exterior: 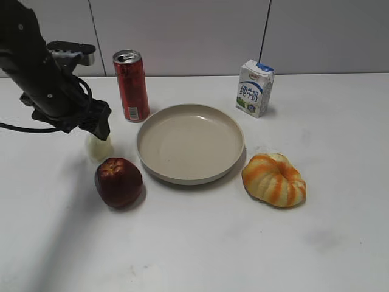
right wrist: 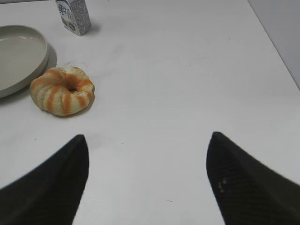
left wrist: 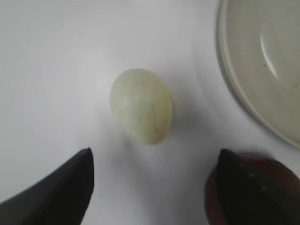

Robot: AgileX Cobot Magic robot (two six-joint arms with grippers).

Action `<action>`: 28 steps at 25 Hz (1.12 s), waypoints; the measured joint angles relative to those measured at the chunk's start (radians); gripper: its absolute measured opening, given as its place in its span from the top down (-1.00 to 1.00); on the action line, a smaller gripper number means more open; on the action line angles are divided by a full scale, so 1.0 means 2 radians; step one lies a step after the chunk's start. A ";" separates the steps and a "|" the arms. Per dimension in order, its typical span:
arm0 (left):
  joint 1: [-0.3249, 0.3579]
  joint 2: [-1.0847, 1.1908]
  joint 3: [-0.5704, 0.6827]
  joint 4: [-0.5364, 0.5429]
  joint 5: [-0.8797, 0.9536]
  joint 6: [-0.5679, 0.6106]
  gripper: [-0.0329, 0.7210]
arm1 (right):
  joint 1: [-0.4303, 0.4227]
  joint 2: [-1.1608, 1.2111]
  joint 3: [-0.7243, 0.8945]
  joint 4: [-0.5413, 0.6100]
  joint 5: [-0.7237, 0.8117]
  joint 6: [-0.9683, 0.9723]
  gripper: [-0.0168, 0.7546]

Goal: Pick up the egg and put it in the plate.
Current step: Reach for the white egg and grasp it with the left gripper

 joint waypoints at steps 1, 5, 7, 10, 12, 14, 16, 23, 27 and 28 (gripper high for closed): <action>0.000 0.010 -0.004 0.001 -0.007 0.000 -0.78 | 0.000 0.000 0.000 0.000 0.000 0.000 -0.57; -0.001 0.048 -0.021 0.008 -0.024 0.000 -0.81 | 0.000 0.000 0.000 0.000 0.000 0.000 -0.57; 0.000 0.065 -0.031 0.010 -0.026 0.000 -0.81 | 0.000 0.000 0.000 0.000 0.000 0.000 -0.57; 0.000 0.084 -0.044 0.012 -0.028 0.000 -0.78 | 0.000 0.000 0.000 0.000 0.000 0.000 -0.57; 0.000 0.091 -0.047 0.012 -0.029 0.000 -0.66 | 0.000 0.000 0.000 0.000 0.000 0.000 -0.57; 0.000 0.098 -0.048 0.012 -0.029 0.000 -0.48 | 0.000 0.000 0.000 0.000 0.000 0.000 -0.57; 0.000 0.105 -0.048 0.012 -0.030 0.000 -0.33 | 0.000 0.000 0.000 0.000 0.000 0.000 -0.57; 0.000 0.102 -0.050 0.012 -0.020 0.000 -0.33 | 0.000 0.000 0.000 0.000 0.000 0.000 -0.57; 0.000 0.076 -0.059 0.009 0.021 0.000 -0.33 | 0.000 0.000 0.000 0.000 0.000 0.000 -0.57; 0.000 0.069 -0.068 0.004 0.035 0.000 -0.33 | 0.000 0.000 0.000 0.000 0.000 0.000 -0.57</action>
